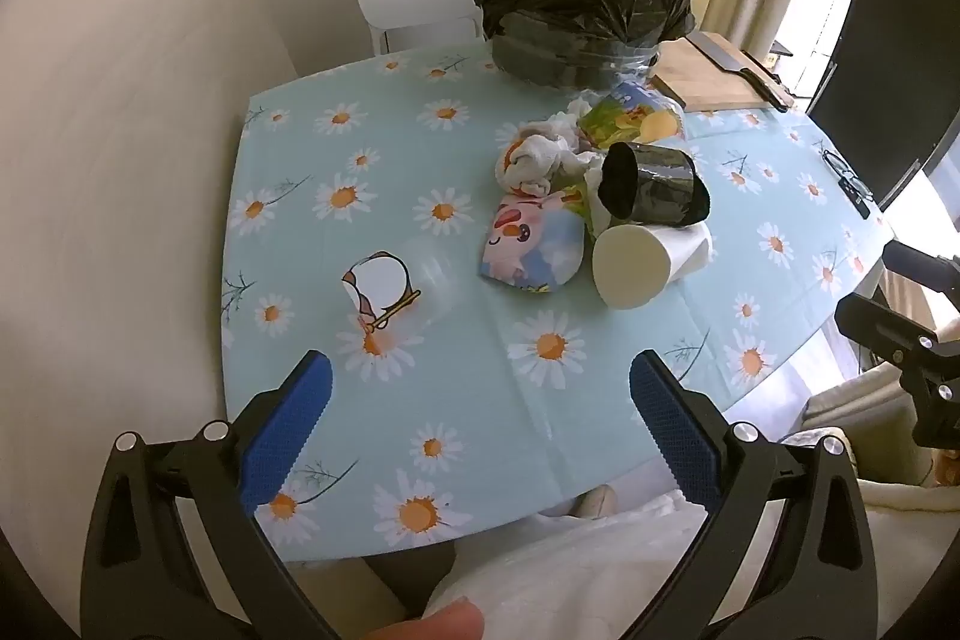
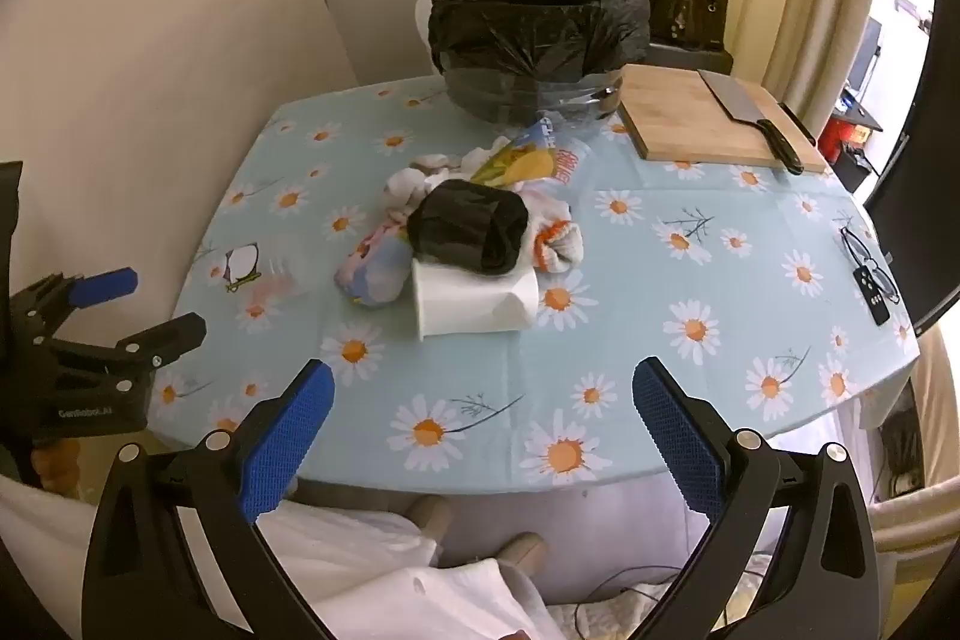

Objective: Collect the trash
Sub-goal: 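Move both tools toward the trash pile on the table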

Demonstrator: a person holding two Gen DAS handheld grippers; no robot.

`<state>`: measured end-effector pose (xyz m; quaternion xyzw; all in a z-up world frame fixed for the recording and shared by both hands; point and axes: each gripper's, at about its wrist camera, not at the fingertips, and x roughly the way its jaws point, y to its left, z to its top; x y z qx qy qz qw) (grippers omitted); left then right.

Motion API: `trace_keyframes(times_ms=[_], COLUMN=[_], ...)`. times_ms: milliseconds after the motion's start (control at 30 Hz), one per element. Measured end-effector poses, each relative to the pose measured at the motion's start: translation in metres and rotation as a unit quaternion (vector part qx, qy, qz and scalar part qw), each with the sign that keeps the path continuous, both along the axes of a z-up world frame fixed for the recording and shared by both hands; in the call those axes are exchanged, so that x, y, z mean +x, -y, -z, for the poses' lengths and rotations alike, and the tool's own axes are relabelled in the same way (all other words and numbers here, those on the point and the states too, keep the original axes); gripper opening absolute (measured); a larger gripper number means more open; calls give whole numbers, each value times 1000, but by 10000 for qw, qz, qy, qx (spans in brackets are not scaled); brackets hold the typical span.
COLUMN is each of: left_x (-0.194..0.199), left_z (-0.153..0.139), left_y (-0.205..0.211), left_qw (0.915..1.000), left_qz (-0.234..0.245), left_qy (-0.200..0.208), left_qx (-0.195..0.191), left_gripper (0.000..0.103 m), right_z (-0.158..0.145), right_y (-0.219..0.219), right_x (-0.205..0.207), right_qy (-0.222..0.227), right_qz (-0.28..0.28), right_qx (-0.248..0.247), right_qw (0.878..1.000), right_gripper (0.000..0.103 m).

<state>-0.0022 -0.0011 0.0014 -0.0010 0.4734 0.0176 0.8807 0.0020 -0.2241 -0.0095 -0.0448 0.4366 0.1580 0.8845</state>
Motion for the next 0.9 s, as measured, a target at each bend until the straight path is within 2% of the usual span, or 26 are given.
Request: trace_keyframes(times_ms=[300, 900], left_x=[2, -8], left_z=[-1, 4], left_y=[7, 4], left_qw=[10000, 9989], left_qz=[-69, -340], left_qy=[-61, -187], left_qx=[-5, -259], left_gripper=[97, 97], right_z=[-2, 3], right_y=[3, 1], right_x=[1, -1], right_qy=[54, 42], right_qz=[-106, -424], right_qx=[-58, -71], right_qw=[9999, 9991], right_gripper=[95, 95])
